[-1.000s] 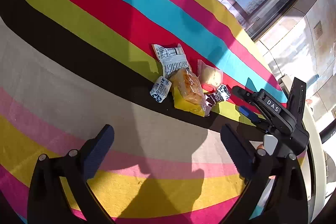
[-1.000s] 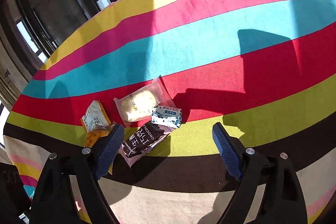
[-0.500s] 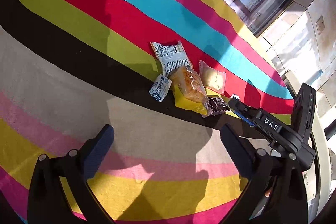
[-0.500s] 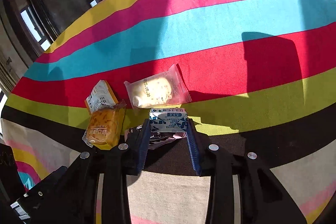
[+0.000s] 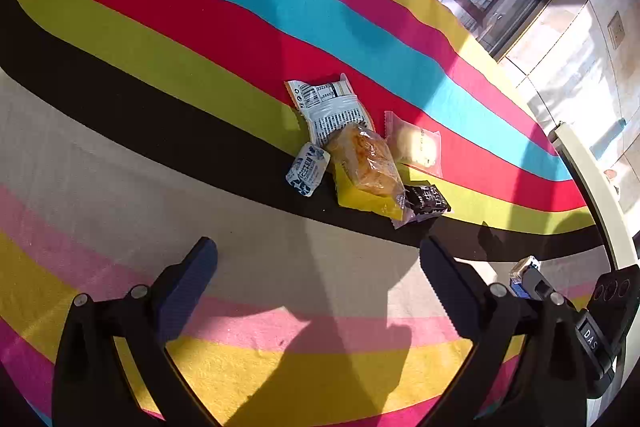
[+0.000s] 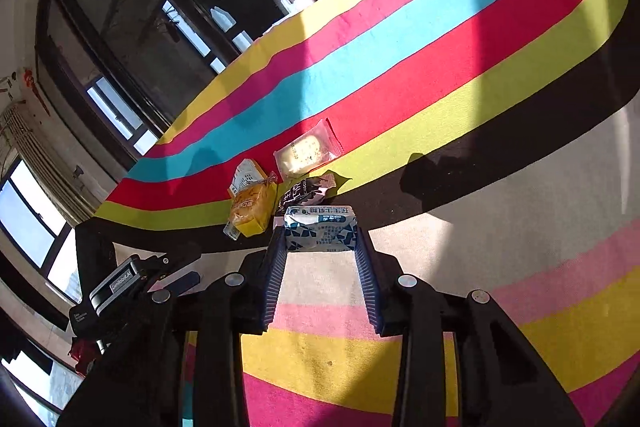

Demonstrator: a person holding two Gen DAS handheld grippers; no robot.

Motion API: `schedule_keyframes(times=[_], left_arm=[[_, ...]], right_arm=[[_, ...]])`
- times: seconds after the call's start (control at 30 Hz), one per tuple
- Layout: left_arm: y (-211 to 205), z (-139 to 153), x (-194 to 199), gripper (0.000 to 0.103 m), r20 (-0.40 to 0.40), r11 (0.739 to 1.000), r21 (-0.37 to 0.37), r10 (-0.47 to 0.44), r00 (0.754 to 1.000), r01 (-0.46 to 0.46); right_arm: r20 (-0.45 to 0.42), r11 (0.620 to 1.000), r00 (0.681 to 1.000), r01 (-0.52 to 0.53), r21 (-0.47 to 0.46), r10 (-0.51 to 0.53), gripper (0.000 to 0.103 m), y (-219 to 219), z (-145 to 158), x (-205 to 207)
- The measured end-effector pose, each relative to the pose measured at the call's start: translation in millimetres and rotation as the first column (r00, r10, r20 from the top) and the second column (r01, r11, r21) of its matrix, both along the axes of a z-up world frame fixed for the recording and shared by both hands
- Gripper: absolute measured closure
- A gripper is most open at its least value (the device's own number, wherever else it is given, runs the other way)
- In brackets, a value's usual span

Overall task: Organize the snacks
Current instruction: 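Grasp the orange pastry bag with the left tool while the right tool grasps the white-blue milk packet, then lift both held snacks off the table and carry them over the white box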

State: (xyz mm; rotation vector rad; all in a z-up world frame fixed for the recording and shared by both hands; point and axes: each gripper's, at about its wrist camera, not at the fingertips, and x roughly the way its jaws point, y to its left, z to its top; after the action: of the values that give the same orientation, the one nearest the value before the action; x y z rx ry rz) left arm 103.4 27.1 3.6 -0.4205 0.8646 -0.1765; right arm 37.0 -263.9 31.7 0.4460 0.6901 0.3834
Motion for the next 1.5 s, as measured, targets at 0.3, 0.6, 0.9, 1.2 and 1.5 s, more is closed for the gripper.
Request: schedule_keyframes(times=[0.3,0.6,0.9,1.2,1.5], left_arm=[[-63.8,19.5,70.6,0.002,-0.029,0.962,0.274,0.005,1.000,0.003],[-91.5,9.8,71.0,0.052,-0.039,0.907,0.405,-0.108,0.993,0.114],[-44.2,17.3,-66.0,0.051,0.030,0.932,0.320,-0.192,0.981,0.172],[-22.7,-0.1,-75.3,0.045,0.037,0.972,0.180,-0.158,0.987,0.149],[-19.1,-3.0,-73.3,0.029,0.025,0.978,0.133,-0.167,0.986,0.162]], right_arm=[[0.035,0.994,0.999,-0.010,-0.111,0.014,0.067,21.7,1.1,3.1],[0.026,0.994,1.000,-0.007,-0.111,0.010,0.067,21.7,0.4,2.0],[0.031,0.990,0.999,-0.020,-0.137,0.025,0.067,27.2,1.4,1.1],[0.036,0.992,0.999,-0.026,-0.121,0.031,0.067,24.6,1.5,1.0],[0.041,0.993,0.999,-0.030,-0.112,0.035,0.067,23.9,1.6,-0.7]])
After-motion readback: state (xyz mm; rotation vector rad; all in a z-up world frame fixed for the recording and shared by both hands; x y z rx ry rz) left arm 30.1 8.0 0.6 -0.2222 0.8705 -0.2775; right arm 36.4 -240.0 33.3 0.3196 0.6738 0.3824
